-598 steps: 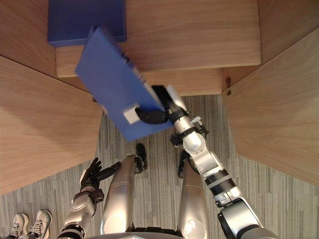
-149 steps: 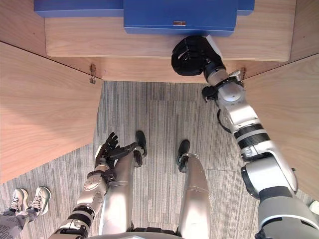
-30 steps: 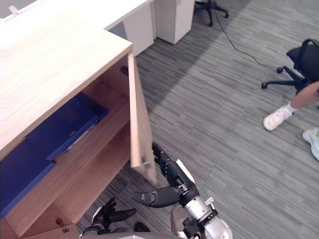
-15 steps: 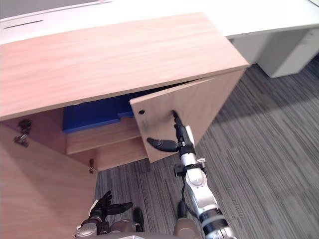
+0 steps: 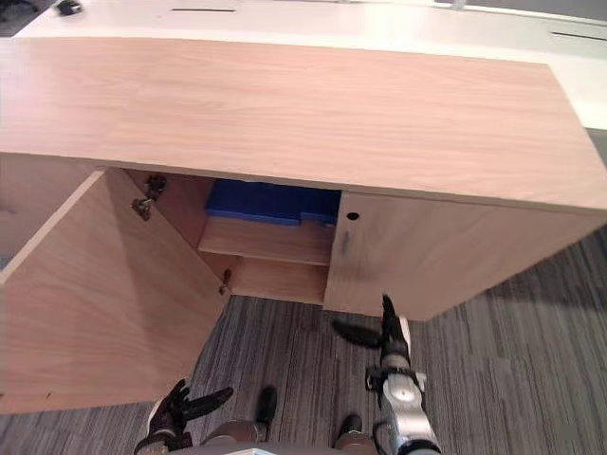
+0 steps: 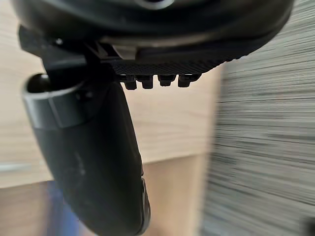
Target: Walk over to the cabinet, pick up the folder, carry it to the office cabinet, place the folder inside the office cabinet, then close the office cabinet door
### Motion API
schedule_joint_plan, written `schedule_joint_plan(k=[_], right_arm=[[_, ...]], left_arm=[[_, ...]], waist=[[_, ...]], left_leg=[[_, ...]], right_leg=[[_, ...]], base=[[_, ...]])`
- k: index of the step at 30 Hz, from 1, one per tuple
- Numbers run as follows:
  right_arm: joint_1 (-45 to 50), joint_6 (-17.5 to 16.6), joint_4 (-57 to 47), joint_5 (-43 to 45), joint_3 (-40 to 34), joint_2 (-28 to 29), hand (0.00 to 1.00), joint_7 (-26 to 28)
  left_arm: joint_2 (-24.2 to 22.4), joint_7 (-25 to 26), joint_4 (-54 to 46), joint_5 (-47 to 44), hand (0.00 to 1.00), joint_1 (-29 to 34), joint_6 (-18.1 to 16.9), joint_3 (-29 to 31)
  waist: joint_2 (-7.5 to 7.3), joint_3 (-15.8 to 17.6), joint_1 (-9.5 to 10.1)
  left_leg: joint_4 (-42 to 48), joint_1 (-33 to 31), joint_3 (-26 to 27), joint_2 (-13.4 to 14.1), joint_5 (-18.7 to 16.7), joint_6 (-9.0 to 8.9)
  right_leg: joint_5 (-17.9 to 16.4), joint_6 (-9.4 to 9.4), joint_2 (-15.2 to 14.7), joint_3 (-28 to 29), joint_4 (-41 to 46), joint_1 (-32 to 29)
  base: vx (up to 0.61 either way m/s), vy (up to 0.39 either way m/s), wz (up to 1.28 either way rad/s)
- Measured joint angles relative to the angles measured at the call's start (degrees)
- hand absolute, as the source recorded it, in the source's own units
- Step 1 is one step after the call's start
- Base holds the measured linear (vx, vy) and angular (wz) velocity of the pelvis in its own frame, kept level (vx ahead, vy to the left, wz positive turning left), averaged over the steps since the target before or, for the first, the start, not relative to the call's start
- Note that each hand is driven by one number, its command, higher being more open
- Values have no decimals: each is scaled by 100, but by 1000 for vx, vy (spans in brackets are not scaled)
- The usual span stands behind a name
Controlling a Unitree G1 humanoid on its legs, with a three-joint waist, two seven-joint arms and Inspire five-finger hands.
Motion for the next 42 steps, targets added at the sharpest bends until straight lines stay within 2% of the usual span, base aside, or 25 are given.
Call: schedule_joint_plan(k=[2, 5, 12, 16, 19, 22, 24, 27, 33, 36, 38, 39, 42], right_arm=[[40, 56, 459, 4, -254, 13, 100, -3], [38, 68, 571, -1, -432, 10, 100, -21], [-49, 69, 548, -56, -566, -32, 100, -78], [14, 69, 344, -62, -550, -28, 100, -75], [41, 68, 255, -63, -499, -81, 100, -69], [72, 67, 228, -66, -423, -131, 100, -10], [67, 50, 135, -65, -373, -132, 100, 68], [120, 15, 103, -64, -300, -150, 100, 131], [266, 16, 117, -63, -259, -110, 100, 242], [438, 19, 119, -53, -321, -107, 100, 240], [543, 24, 137, -52, -357, -64, 100, 235], [569, 24, 138, -53, -376, -46, 100, 235], [667, 35, 294, -52, -448, 69, 100, 207]], left_arm=[[-3, 0, -265, -432, 100, 246, -11, 381], [-1, -2, -506, -616, 100, 384, -17, 761], [175, 30, -1453, -1011, 100, 518, -33, 1782], [710, 235, -2602, -1091, 100, 648, -52, 1895], [1200, 238, -3238, -1017, 100, 568, -212, 1877], [1687, 219, -3465, -722, 100, 218, -419, 1762], [2062, 211, -3499, -589, 100, -28, -524, 1680], [2185, 241, -3411, -526, 100, -62, -499, 1643], [2103, 432, -3619, -524, 100, 186, -504, 1562], [1625, 480, -4156, -525, 100, 532, -549, 1563], [963, 480, -4680, -527, 100, 960, -695, 1514], [806, 481, -4794, -530, 100, 1072, -730, 1446], [199, 479, -5221, -534, 100, 1648, -853, 790]], waist=[[9, -1, 77], [26, 2, 94], [202, 37, 354], [213, 41, 439], [202, 34, 461], [189, 30, 465], [177, 33, 415], [152, 40, 400], [91, 17, 448], [87, 12, 455], [77, 2, 459], [79, 0, 459], [76, -9, 459]], left_leg=[[1, -64, -230, -31, 38, -50], [1, -101, -437, -69, 88, -60], [-36, -180, -919, -91, 226, -119], [-37, -292, -1024, -62, 202, -182], [-36, -302, -1024, -77, 238, -145], [-6, -292, -1015, -93, 240, -144], [-4, -269, -926, -93, 240, -144], [-4, -239, -787, -45, 239, -145], [-37, -190, -357, 97, 229, -158], [-38, -183, -182, 155, 202, -205], [-38, -200, 17, 196, 211, -212], [-38, -207, 43, 199, 213, -212], [-37, -233, 239, 233, 240, -225]], right_leg=[[-54, -38, -3, -211, 15, 62], [-118, -36, -15, -374, 54, 123], [-454, -54, -24, -743, 320, 188], [-524, -60, 26, -873, 333, 184], [-494, -25, 29, -876, 345, 185], [-504, -41, 23, -790, 357, 185], [-507, -46, 22, -540, 354, 185], [-506, -46, 23, -338, 349, 181], [-457, -61, 76, 129, 354, 47], [-398, -71, 109, 323, 351, -31], [-350, -129, 130, 519, 302, -125], [-331, -128, 132, 554, 297, -146], [-299, -103, 136, 674, 304, -222]], base=[[28, -38, 56], [-12, -31, 44], [-83, -49, 38], [-37, -57, 22], [50, -51, 4], [66, -22, 9], [24, -21, -3], [-15, -29, -9], [-80, -6, -30], [-112, 10, -30], [-113, 32, -35], [-86, 29, -24], [-74, 19, -6]])
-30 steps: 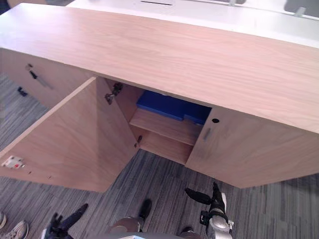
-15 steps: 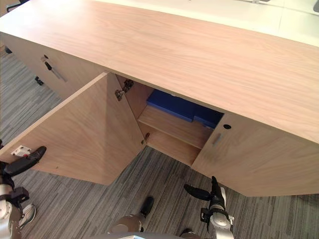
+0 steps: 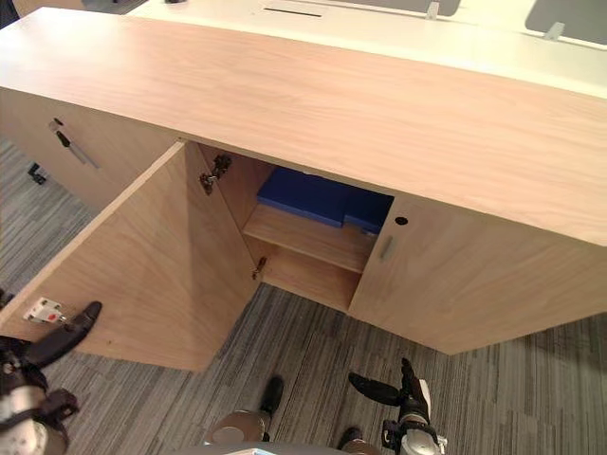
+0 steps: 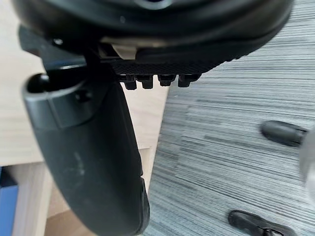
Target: Walk over to the cabinet, pick up the folder, carry it to the office cabinet, place the folder inside the office cabinet, then close the office cabinet door
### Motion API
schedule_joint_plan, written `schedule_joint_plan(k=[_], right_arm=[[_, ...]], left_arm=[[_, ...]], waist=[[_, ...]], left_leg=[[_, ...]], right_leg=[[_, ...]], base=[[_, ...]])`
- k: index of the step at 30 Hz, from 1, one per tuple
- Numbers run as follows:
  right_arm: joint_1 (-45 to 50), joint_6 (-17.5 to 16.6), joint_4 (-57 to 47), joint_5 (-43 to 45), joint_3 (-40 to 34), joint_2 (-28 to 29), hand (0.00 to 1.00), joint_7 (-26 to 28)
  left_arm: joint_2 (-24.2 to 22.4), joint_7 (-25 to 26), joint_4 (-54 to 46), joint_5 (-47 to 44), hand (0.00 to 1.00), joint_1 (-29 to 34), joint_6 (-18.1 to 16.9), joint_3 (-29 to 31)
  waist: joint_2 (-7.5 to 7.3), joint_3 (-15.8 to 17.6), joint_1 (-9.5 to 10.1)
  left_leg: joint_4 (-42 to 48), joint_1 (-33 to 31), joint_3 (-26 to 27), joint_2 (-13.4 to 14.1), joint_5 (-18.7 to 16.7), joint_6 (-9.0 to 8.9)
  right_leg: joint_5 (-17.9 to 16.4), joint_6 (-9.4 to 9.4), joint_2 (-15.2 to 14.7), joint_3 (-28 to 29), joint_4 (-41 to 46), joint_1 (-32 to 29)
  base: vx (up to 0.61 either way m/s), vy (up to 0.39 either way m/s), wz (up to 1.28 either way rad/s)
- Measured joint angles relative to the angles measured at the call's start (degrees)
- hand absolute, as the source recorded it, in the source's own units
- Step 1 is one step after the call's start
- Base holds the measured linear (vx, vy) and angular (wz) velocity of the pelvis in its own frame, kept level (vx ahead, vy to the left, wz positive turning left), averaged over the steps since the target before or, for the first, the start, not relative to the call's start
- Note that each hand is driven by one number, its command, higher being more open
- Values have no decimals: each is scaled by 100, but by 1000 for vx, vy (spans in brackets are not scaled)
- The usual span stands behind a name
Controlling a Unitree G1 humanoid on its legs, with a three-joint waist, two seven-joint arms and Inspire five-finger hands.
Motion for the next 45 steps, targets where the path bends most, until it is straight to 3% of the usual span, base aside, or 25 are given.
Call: schedule_joint_plan(k=[3, 11, 13, 15, 18, 21, 23, 29, 36, 40, 45], right_arm=[[-26, 16, 93, 0, 15, 77, 100, 1], [-129, 10, 71, 4, 170, 89, 100, -24], [-197, 11, 66, 4, 336, 101, 100, -19], [-221, 10, 40, 3, 461, 111, 100, -22], [-227, 13, -28, 2, 513, 106, 100, -22], [-222, 17, -40, 2, 523, 76, 100, -44], [-229, 30, -39, 0, 568, 27, 100, -52], [-258, 79, -42, 0, 565, -96, 100, 23], [-251, 92, -42, 1, 544, -141, 100, 66], [-222, 161, 4, -16, 390, -143, 100, 28], [-232, 228, 76, -232, 202, -175, 100, -32]], left_arm=[[-294, -21, -81, -10, 100, 432, 25, -720], [-215, -407, 240, 362, 100, 626, 302, -2630], [-117, -365, 241, 587, 100, 398, 451, -3177], [-106, -361, 294, 653, 100, 113, 550, -3350], [27, -251, 614, 876, 100, -943, 737, -3719], [62, -162, 615, 1216, 100, -1755, 772, -3776], [199, -22, 648, 1491, 100, -2219, 776, -3639], [562, 204, 971, 2488, 100, -2669, 876, -3091], [449, 201, 1006, 2472, 100, -2524, 874, -2894], [190, -37, 1114, 2222, 100, -1826, 838, -2891], [125, -562, 2417, 1859, 100, -1251, 878, -2766]], waist=[[2, -2, 0], [25, -15, -152], [30, -22, -370], [39, -27, -519], [36, -31, -755], [59, -66, -944], [104, -111, -1070], [133, -133, -1184], [148, -144, -1192], [174, -189, -1195], [187, -291, -1162]], left_leg=[[1, -30, 163, 33, 40, -21], [30, -97, 749, 143, 50, -1], [30, -99, 927, 181, 49, -2], [31, -99, 1064, 212, 36, -8], [32, -97, 1256, 247, 15, -19], [33, -54, 1517, 274, -66, -23], [34, 4, 1693, 280, -94, -3], [35, 189, 1975, 327, -109, 13], [33, 203, 2014, 335, -144, 11], [2, 218, 2047, 283, -153, -5], [-1, 178, 1979, 258, -176, 28]], right_leg=[[5, 58, 28, 199, 2, -98], [29, 87, 160, 1028, 27, -451], [30, 83, 199, 1219, 106, -583], [49, 53, 235, 1356, 111, -664], [138, -60, 274, 1506, 100, -755], [360, -133, 289, 1709, -17, -806], [537, -60, 331, 1905, -191, -770], [630, -23, 376, 2077, -262, -682], [851, -21, 325, 2174, -455, -659], [838, -11, 305, 2178, -565, -655], [833, -8, 287, 2034, -629, -624]], base=[[-65, 17, -17], [-36, 14, -31], [-22, -1, -46], [-17, -3, -43], [3, 1, -34], [60, 5, -47], [112, -11, -51], [75, -21, -28], [-77, 13, -10], [-116, 9, -5], [-35, 8, 5]])
